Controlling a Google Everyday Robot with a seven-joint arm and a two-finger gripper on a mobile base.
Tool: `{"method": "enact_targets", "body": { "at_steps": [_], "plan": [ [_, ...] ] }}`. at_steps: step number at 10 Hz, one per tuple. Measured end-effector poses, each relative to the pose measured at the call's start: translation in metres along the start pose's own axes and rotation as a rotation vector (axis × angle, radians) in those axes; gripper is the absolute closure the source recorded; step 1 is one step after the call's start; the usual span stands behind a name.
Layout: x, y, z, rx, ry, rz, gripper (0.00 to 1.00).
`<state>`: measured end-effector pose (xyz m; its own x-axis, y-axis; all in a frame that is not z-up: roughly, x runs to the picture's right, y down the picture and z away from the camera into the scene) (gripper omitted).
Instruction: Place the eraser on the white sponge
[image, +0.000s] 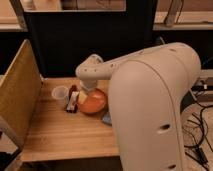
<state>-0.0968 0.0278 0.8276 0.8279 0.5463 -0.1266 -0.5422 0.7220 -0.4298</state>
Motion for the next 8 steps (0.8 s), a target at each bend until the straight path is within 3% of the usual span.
{"method": "enact_targets", "body": {
  "at_steps": [3, 6, 8],
  "plan": [
    [-0.001, -0.005, -0.002, 0.011, -0.012, 0.049, 0.20],
    [0.003, -0.022, -0.008, 0.057, -0.041, 0.250, 0.20],
    [0.007, -0.036, -0.017, 0.115, -0.067, 0.415, 0.20]
  ]
}}
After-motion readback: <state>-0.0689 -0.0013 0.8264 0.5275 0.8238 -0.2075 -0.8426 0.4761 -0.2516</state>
